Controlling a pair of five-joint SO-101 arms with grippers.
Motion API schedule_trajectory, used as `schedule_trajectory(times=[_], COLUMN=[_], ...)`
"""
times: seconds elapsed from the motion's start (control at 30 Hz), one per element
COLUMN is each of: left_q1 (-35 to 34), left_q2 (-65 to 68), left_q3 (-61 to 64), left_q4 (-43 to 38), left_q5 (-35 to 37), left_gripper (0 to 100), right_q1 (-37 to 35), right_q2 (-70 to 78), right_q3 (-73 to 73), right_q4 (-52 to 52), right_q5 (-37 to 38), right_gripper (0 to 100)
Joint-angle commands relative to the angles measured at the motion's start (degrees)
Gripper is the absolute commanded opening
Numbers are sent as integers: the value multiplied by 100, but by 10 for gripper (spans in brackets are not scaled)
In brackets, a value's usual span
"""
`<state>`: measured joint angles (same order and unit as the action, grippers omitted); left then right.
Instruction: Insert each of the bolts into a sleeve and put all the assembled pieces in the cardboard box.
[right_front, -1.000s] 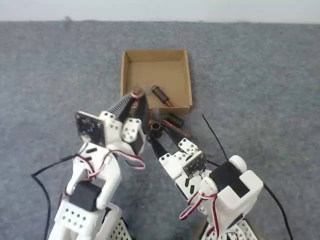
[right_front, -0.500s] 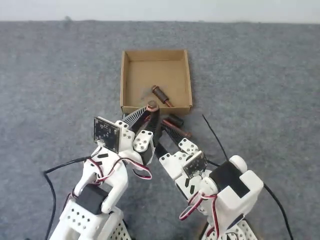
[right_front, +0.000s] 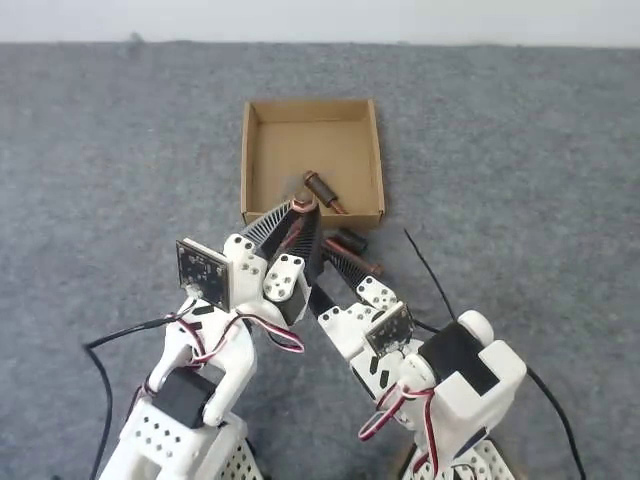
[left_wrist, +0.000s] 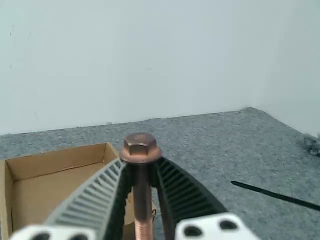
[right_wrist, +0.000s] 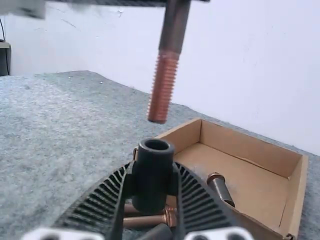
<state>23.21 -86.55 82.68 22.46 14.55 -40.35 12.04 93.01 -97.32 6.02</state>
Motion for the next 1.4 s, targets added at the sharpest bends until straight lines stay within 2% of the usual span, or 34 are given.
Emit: schedule_trajectory(times=[0.0, 0.23, 1.37], left_q1=[26, 35, 18], left_q2=[-141, -167, -193], left_q3=[66, 462, 919], left_q4=[-211, -589, -615], left_q5=[-9, -9, -9], left_gripper=[11, 11, 11], right_q1=[-40, -31, 4], right_q2=[-31, -40, -48], right_q3=[132, 132, 132], right_q4=[-136, -136, -163], right_q5=[62, 62, 62], right_gripper=[6, 6, 6])
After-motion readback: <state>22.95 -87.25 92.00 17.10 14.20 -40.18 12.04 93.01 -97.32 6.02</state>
